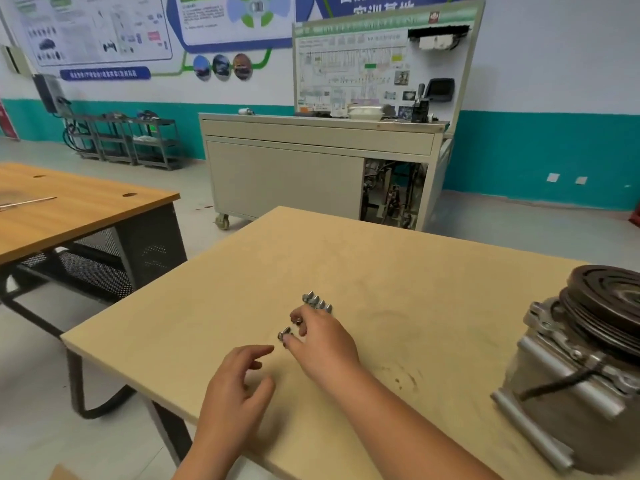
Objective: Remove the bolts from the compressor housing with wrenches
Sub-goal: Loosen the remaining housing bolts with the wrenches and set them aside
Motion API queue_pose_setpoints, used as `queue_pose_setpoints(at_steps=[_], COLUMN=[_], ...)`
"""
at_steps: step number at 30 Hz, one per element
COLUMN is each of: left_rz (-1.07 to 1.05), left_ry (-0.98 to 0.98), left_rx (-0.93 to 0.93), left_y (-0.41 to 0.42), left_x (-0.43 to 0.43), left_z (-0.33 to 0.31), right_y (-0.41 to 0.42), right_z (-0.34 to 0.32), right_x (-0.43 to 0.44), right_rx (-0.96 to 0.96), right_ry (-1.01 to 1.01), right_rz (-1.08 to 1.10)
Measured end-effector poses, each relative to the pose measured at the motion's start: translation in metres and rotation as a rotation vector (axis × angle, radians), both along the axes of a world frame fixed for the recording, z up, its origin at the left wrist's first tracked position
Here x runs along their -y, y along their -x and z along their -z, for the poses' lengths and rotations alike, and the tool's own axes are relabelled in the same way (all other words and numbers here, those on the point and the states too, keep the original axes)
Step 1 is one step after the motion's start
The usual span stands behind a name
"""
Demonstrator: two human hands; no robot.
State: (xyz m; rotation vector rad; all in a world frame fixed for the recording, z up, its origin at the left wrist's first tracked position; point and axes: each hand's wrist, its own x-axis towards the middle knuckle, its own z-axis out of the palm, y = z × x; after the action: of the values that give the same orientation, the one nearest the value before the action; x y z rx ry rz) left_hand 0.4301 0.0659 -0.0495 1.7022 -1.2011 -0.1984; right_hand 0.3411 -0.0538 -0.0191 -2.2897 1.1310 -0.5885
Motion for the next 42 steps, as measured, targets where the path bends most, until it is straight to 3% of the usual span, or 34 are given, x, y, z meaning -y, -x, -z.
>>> queue_pose_setpoints(at_steps=[3,5,7,11,13,15,17,20,23,30,42], left_rz=[0.079,0.198,0.335,0.457,0.500,0.525,0.504,0.407,0.338,0.414,0.742], left_ry=[0.182,0.314,0.347,0.234,0.154,0.079,0.040,0.077,0.165,0.243,0.304], left_rx=[-0.059,-0.100,-0.074,0.045,0.114,0.142,0.115,0.045,0.030,0.081,-0.094], left_y=[0.034,0.071,0.109,0.170,0.196,0.226,0.256,0.284,0.290,0.278,0.190], left_x=[0.002,0.006,0.015,0.049,0.065,0.076,0.081,0.086,0.093,0.107,0.158], left_z=[-0.020,-0.039,-0.049,-0.062,-0.064,-0.062,-0.060,-0.054,-0.053,-0.052,-0.047], right_y=[0.041,0.091,0.162,0.321,0.367,0.385,0.378,0.352,0.337,0.328,0.278], right_z=[-0.033,-0.047,-0.063,-0.113,-0.123,-0.102,-0.073,-0.032,-0.019,-0.024,-0.014], right_x=[-0.025,-0.041,-0.051,-0.050,-0.037,-0.004,0.028,0.062,0.064,0.051,-0.012], right_rx=[0.381,0.587,0.629,0.763,0.805,0.889,0.892,1.031,1.194,1.221,0.958], right_ry=[-0.187,-0.202,-0.064,0.472,0.560,0.409,0.104,-0.367,-0.602,-0.575,-0.326], right_rz=[-0.085,-0.121,-0.038,0.374,0.561,0.674,0.686,0.526,0.396,0.418,0.502])
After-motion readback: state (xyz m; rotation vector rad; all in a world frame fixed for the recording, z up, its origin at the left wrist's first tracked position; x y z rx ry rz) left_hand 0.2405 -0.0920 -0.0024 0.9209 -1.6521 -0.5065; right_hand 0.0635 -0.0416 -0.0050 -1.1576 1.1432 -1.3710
